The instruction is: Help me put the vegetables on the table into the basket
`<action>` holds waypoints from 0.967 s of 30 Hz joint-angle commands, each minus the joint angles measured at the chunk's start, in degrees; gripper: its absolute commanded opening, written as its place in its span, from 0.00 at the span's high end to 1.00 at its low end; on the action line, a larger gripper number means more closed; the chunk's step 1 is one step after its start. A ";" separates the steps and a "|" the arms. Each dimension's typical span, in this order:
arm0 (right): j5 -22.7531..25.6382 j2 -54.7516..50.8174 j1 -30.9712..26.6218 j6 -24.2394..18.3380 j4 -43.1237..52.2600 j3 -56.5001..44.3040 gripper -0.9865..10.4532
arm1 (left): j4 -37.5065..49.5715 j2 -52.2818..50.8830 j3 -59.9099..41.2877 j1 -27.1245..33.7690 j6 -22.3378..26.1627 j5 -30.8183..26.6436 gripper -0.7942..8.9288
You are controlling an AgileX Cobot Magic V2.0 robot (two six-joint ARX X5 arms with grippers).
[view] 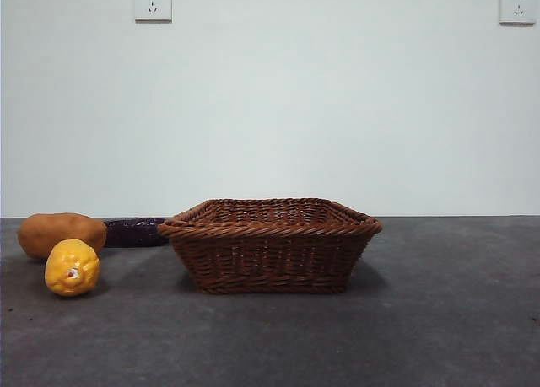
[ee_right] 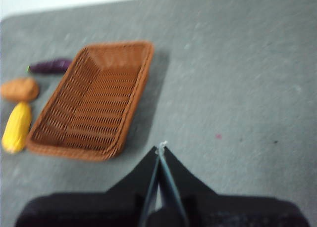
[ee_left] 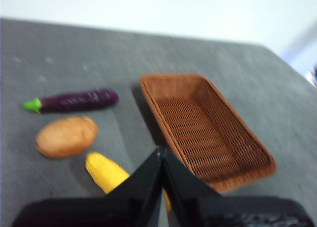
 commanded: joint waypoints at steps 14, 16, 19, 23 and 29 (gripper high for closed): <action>-4.46 10.73 0.02 -8.96 -9.05 8.57 0.87 | -9.05 5.44 7.72 -2.56 7.89 2.25 0.83; -5.79 10.73 0.02 -8.83 -8.39 8.57 0.67 | -8.94 5.44 7.76 -2.56 7.85 3.43 0.47; -6.91 11.04 0.02 -7.76 -8.24 8.57 0.42 | -9.01 5.86 8.31 -2.56 7.63 3.41 0.23; -6.95 12.57 0.02 -7.13 -7.50 8.59 0.42 | -9.11 8.52 11.26 -2.56 7.63 3.41 0.23; -8.31 19.71 0.09 -3.67 0.42 8.66 0.42 | -10.27 13.77 15.04 -2.56 6.97 3.41 0.23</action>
